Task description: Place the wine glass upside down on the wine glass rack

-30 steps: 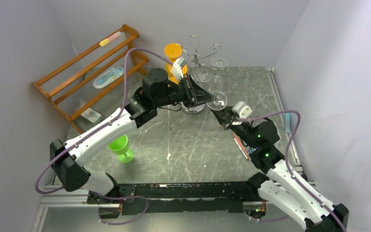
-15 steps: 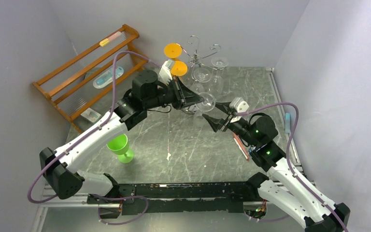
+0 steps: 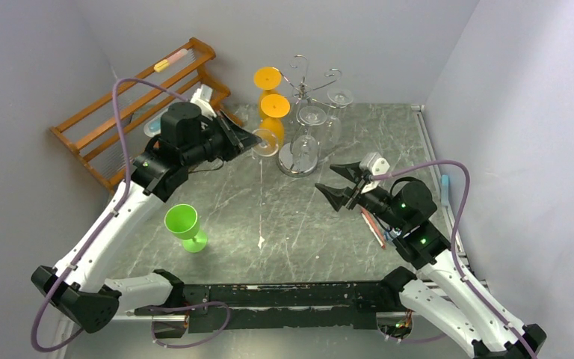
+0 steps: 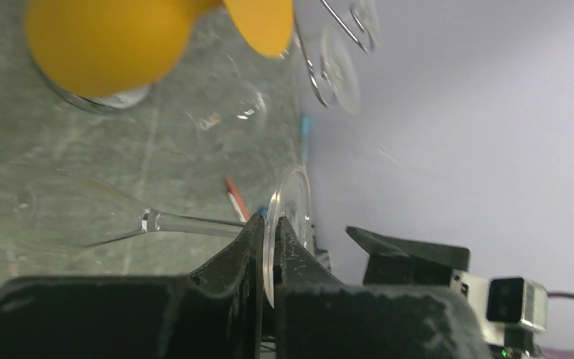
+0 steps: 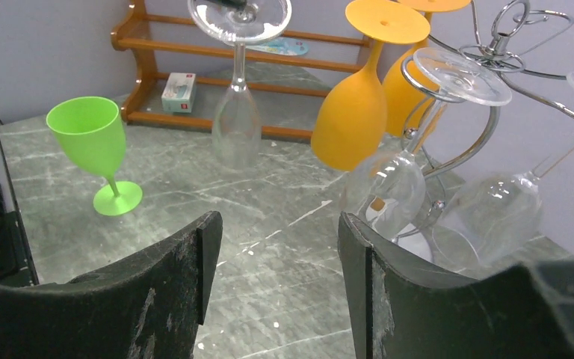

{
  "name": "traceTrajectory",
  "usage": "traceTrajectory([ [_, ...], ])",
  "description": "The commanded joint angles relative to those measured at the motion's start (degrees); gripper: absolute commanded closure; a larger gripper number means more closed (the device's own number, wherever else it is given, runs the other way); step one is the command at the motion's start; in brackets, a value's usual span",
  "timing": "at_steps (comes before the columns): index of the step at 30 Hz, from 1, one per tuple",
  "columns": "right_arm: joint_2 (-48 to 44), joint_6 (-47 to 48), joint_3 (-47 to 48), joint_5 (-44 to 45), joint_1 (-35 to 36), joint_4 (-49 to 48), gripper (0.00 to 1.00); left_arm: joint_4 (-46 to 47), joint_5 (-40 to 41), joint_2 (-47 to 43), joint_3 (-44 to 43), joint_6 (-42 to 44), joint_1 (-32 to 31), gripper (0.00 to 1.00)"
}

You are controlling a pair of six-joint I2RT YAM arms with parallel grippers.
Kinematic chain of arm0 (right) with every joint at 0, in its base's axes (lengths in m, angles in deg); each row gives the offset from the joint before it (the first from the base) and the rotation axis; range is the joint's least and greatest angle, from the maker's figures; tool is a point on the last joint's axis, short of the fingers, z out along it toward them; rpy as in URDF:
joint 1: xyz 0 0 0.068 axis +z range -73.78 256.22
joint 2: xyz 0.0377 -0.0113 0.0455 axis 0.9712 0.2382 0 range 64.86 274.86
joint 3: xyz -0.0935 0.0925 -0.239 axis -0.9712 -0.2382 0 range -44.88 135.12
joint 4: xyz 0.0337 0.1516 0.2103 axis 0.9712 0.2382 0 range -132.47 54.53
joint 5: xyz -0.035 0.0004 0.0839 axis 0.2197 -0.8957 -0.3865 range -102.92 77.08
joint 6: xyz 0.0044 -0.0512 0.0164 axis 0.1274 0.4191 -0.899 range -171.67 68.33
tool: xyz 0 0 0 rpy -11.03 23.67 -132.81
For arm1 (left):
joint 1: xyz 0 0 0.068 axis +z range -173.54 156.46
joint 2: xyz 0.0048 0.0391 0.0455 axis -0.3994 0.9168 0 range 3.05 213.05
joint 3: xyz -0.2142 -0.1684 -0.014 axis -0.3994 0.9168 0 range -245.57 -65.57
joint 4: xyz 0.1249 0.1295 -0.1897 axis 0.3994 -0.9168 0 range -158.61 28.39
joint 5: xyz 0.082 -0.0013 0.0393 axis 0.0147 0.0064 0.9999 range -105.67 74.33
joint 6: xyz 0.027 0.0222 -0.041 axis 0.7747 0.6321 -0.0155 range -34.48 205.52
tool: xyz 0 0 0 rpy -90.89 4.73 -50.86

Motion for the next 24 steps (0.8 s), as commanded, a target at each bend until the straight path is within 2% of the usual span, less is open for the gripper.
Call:
traceTrajectory([
  [1,-0.8,-3.1,-0.9,1.5,-0.2,-1.5,0.38,-5.0,4.1,0.7,-6.7,6.7,4.4,0.95],
  [8,-1.5,-7.5,-2.2,2.8,-0.2,-4.4,0.38,-6.4,2.5,7.2,-17.0,10.8,11.7,0.95],
  [13,-1.5,-7.1,-1.0,3.4,-0.2,-4.9,0.38,-4.6,1.4,16.6,-27.1,13.5,14.0,0.95],
  [19,-0.2,-7.7,0.6,3.7,-0.1,-5.2,0.39,4.1,-3.4,26.5,-37.2,12.4,15.0,0.95],
  [24,0.4,-11.6,0.7,6.6,-0.2,-8.7,0.39,11.2,-7.1,33.0,-41.8,8.9,16.7,0.95],
])
